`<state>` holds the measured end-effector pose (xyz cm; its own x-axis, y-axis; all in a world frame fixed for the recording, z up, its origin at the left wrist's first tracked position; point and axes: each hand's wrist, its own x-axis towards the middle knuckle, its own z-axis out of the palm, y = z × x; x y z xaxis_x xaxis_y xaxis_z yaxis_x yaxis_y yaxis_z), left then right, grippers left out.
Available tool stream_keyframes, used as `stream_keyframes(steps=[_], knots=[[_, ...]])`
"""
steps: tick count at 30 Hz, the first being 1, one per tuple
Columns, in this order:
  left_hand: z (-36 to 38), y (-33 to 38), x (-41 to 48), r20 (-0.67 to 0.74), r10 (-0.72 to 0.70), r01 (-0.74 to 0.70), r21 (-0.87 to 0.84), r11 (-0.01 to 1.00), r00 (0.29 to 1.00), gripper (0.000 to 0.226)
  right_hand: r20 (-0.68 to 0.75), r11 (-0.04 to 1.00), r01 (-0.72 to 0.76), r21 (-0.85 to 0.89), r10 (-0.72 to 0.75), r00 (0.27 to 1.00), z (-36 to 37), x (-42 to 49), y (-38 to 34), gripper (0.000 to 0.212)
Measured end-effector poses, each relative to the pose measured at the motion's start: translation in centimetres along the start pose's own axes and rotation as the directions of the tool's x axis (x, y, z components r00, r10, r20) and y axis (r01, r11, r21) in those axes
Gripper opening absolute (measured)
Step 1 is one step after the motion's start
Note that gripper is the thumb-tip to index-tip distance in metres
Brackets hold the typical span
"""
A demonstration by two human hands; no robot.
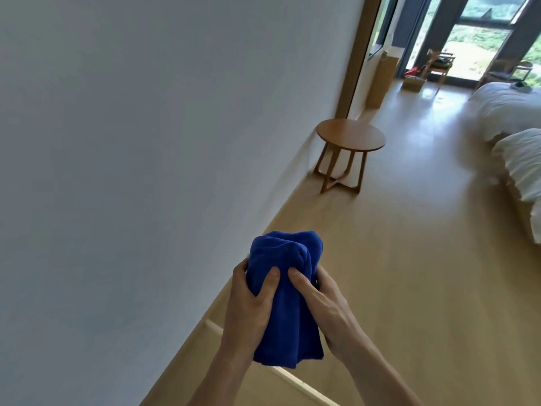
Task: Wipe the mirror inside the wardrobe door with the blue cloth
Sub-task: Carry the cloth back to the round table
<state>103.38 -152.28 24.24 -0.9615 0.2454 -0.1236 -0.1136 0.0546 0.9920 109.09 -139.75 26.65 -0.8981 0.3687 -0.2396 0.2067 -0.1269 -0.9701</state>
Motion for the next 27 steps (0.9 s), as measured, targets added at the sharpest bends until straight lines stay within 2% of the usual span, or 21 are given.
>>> stream_keyframes(steps=[5,12,17,22,27], knots=[[0.0,0.8,5.5,0.101,-0.002,0.001,0.014,1.000,0.995,0.055,-0.082,0.999,-0.006,0.033,0.009,0.997,0.5,4.0,-0.7,0.018],[2.4,1.1,10.4,0.220,-0.030,0.031,-0.001,1.000,0.975,0.044,-0.182,0.999,-0.017,0.042,0.025,0.983,-1.2,7.8,-1.3,0.021],[5.5,0.8,13.7,0.275,-0.046,0.045,0.011,0.999,0.960,0.044,-0.251,0.998,-0.029,0.056,0.043,0.967,-3.9,11.0,-1.1,0.024],[10.2,1.0,17.5,0.291,-0.042,0.033,0.034,0.999,0.956,0.050,-0.253,0.996,-0.031,0.078,0.049,0.966,-7.9,15.2,-1.6,0.023],[16.3,2.5,21.9,0.276,-0.027,0.010,0.064,0.998,0.961,0.046,-0.228,0.996,-0.025,0.084,0.044,0.973,-13.0,20.4,-4.0,0.022]])
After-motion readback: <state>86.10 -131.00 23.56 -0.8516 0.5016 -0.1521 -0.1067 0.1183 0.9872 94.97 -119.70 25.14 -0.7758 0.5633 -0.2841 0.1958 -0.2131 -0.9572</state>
